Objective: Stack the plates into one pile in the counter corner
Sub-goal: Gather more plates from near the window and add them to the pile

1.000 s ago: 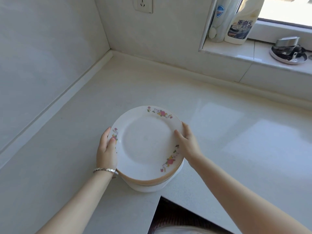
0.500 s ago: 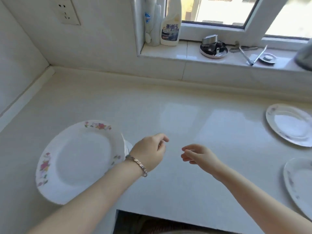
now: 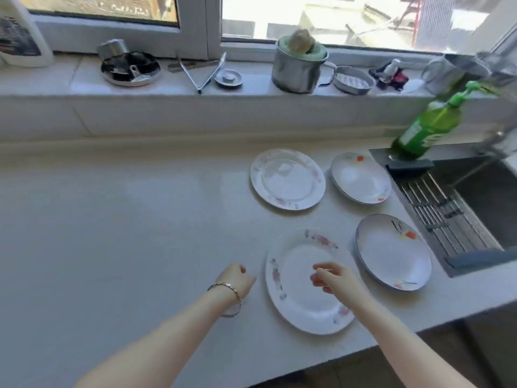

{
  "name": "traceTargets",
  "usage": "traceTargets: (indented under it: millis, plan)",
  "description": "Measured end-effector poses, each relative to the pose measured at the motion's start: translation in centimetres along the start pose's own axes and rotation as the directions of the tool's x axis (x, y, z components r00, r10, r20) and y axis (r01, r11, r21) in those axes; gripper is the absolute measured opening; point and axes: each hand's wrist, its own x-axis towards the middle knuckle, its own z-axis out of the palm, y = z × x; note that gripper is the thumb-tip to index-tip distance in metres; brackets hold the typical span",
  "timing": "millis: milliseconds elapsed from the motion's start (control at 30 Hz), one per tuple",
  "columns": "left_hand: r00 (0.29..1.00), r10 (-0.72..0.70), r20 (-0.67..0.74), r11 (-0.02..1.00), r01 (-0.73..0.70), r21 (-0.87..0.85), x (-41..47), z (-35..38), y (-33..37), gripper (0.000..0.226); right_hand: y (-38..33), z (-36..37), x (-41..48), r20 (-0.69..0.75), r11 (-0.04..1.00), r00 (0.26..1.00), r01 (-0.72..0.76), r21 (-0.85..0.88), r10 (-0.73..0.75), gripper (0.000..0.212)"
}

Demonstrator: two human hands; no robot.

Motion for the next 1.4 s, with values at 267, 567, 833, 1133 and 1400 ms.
traceTargets:
  millis: [267,567,833,1133,1400]
  plan:
    - [0.976,-0.144,-0.165,0.985,0.125,-0.117,1.2,5.4,5.4,0.023,2.8,-5.6,3.9,-0.005,0.997,0.999,-0.034,0.062,0.034,0.019]
    - [0.946,-0.035,-0.322,0.943,-0.076,-0.325,-1.6,4.9,8.8,0.033,-1.7,-5.8,9.9,-0.034,0.914,0.999,0.029,0.404,-0.016,0.022]
    - [0.718,-0.066,-0.693,0.872,-0.296,-0.39,-2.1,-2.3,9.2,0.032,-5.9,-5.6,19.1,-0.046,0.848,0.955,-0.238,0.473,0.293,0.044]
    - [0.529,-0.161,-0.833,0.861,-0.337,-0.38,-0.3,-6.4,7.3,0.019,-7.9,-2.0,21.1,0.168,0.66,0.94,-0.33,0.675,0.298,0.028]
    - [0.515,-0.213,-0.83,0.829,-0.355,-0.433,-1.8,-6.7,5.3,0.034,-7.3,-2.8,19.1,0.159,0.708,0.976,-0.215,0.673,0.145,0.024]
